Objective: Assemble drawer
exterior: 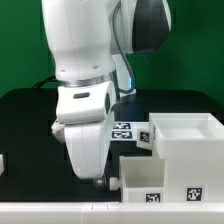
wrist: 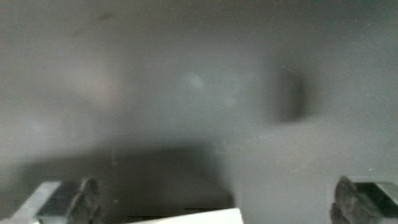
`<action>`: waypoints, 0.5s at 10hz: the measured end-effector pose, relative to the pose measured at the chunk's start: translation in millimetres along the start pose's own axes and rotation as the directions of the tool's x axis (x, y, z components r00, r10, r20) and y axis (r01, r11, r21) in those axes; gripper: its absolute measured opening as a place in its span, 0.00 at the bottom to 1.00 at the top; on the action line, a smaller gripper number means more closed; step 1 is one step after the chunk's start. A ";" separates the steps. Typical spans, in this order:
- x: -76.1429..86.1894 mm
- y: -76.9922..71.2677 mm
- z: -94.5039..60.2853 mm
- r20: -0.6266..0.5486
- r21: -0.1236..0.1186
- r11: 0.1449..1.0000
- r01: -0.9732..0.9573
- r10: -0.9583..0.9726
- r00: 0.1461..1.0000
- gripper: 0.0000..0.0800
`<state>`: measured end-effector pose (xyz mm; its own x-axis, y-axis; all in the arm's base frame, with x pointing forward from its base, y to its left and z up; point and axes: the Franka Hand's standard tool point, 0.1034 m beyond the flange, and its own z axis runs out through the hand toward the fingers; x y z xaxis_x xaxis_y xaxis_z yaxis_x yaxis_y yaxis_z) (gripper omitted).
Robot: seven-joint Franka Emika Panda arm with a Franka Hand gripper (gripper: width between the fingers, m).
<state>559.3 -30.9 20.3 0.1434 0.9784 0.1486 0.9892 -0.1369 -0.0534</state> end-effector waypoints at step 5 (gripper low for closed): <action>55.2 -4.4 2.8 -0.001 0.006 0.991 -0.133 0.133 0.991 0.81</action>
Offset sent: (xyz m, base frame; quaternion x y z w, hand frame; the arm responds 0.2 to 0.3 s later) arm 0.0112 0.0552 0.0086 -0.0276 0.0095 0.0401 0.9988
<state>562.7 24.2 26.1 0.2740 0.9514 0.1407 0.9610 -0.2651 -0.0786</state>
